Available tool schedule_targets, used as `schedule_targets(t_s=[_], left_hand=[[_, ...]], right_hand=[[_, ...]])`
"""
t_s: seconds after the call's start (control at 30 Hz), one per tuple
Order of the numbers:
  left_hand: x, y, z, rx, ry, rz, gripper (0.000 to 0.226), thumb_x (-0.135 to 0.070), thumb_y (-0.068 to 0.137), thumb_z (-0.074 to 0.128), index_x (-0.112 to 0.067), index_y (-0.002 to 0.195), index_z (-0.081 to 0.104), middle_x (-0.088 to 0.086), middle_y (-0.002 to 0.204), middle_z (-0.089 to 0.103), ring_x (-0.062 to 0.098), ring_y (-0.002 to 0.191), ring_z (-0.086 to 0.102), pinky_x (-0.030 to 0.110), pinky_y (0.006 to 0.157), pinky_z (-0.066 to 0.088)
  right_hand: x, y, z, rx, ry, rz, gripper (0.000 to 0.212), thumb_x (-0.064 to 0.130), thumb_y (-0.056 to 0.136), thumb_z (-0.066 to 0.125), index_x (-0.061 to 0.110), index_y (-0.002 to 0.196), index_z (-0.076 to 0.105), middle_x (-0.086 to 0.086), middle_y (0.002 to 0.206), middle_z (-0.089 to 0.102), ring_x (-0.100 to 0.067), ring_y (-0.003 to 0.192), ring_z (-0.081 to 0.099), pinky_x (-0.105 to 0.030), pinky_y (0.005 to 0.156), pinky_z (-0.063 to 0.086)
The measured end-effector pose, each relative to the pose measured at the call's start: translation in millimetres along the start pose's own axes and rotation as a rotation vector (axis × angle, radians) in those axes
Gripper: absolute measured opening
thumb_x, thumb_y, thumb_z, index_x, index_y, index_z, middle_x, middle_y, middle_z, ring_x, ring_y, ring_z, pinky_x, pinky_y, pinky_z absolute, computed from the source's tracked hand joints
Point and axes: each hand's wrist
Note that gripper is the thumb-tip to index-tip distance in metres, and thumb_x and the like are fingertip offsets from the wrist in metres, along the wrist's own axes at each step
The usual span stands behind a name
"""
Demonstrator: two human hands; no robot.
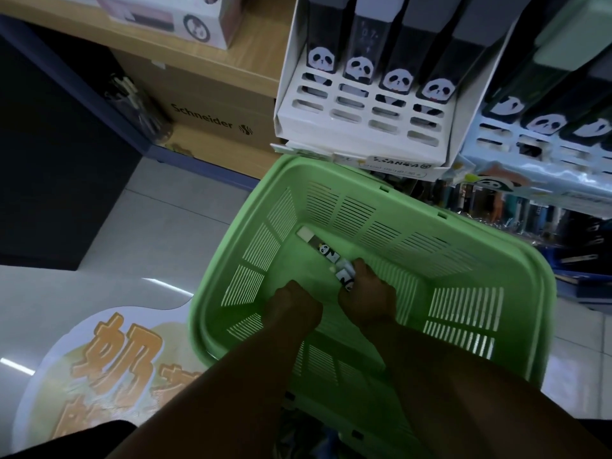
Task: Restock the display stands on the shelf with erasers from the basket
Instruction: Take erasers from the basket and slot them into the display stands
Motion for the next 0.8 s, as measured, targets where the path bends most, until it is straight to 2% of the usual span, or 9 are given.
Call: schedule_targets(t_s=[0.1,0.2,0.27,0.4,0.53,0.6,0.7,0.77,0.8], left_hand=[[1.6,-2.8,0.2,-0.050,-0.017,0.005,0.037,-0.025,0.092,0.061,-0.010,0.124,0.053,0.012,0.130,0.059,0.028,0.119,0.057,0.030,0.092,0.046],[-1.9,-3.5,-2.5,-0.063,-0.050,-0.010,0.038,-0.027,0.091,0.061,-0.011,0.124,0.052,0.013,0.130,0.058,0.030,0.121,0.055,0.037,0.101,0.047],[-2.4,-2.5,-4.6,-0.055,-0.059,-0.027,0.041,-0.027,0.091,0.062,-0.011,0.126,0.050,0.013,0.131,0.056,0.032,0.123,0.053,0.039,0.102,0.047],[-2.0,1.3,-6.8,-0.049,-0.065,-0.059,0.043,-0.028,0.093,0.063,-0.011,0.130,0.049,0.012,0.133,0.055,0.030,0.123,0.052,0.037,0.098,0.045],[-5.6,-3.7,-10.5,-0.013,0.053,0.007,0.042,-0.031,0.101,0.049,-0.007,0.135,0.048,0.015,0.135,0.052,0.031,0.123,0.053,0.039,0.100,0.043],[-7.2,-6.7,-10.7,-0.028,0.113,0.084,0.045,-0.031,0.106,0.036,-0.010,0.145,0.039,0.021,0.140,0.048,0.036,0.127,0.050,0.043,0.103,0.041],[-14.9,-19.4,-10.7,-0.025,0.002,0.094,0.057,-0.042,0.108,0.027,-0.015,0.157,0.017,0.026,0.142,0.046,0.036,0.129,0.049,0.041,0.103,0.040],[-22.7,-32.7,-14.8,0.016,-0.267,0.004,0.075,-0.063,0.101,0.025,-0.007,0.150,0.037,0.022,0.140,0.052,0.034,0.128,0.051,0.036,0.104,0.038],[-26.7,-41.3,-17.5,0.070,-0.418,-0.030,0.084,-0.071,0.097,0.025,-0.004,0.144,0.046,0.021,0.140,0.053,0.032,0.127,0.052,0.035,0.105,0.037]], right_hand=[[31.0,15.2,3.4,-0.003,0.069,-0.045,0.029,0.028,0.083,0.066,0.019,0.109,0.056,-0.003,0.101,0.065,-0.030,0.084,0.066,-0.035,0.068,0.052],[60.8,43.1,4.8,0.076,0.086,0.011,0.040,0.035,0.089,0.060,0.021,0.126,0.052,-0.005,0.116,0.064,-0.031,0.102,0.065,-0.037,0.083,0.051],[67.2,56.1,5.2,0.142,0.018,0.037,0.049,0.036,0.089,0.061,0.019,0.134,0.047,-0.007,0.123,0.063,-0.032,0.108,0.064,-0.038,0.088,0.049],[67.2,64.7,5.5,0.216,-0.181,0.043,0.049,0.040,0.087,0.066,0.013,0.125,0.052,-0.009,0.125,0.060,-0.029,0.114,0.060,-0.034,0.089,0.047],[61.0,51.0,3.7,0.315,-0.365,0.015,0.053,0.042,0.090,0.065,0.009,0.128,0.052,-0.011,0.130,0.053,-0.029,0.122,0.051,-0.036,0.091,0.047],[53.8,38.9,-3.0,0.320,-0.359,0.027,0.042,0.048,0.095,0.057,0.013,0.118,0.059,-0.008,0.123,0.062,-0.027,0.115,0.058,-0.033,0.086,0.048],[53.6,22.3,-25.6,0.369,-0.263,0.105,0.047,0.055,0.101,0.040,0.015,0.110,0.064,-0.007,0.112,0.070,-0.026,0.099,0.067,-0.031,0.080,0.050],[64.3,16.3,-51.0,0.424,-0.115,0.125,0.044,0.048,0.103,0.040,0.012,0.112,0.065,-0.012,0.112,0.070,-0.026,0.091,0.069,-0.033,0.079,0.056],[70.6,13.6,-65.4,0.451,-0.031,0.110,0.035,0.041,0.102,0.047,0.010,0.107,0.065,-0.015,0.109,0.071,-0.024,0.082,0.070,-0.034,0.073,0.060]])
Point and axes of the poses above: each hand's wrist, its own y-axis towards the middle knuckle, its own z-axis out of the palm, x = y × z
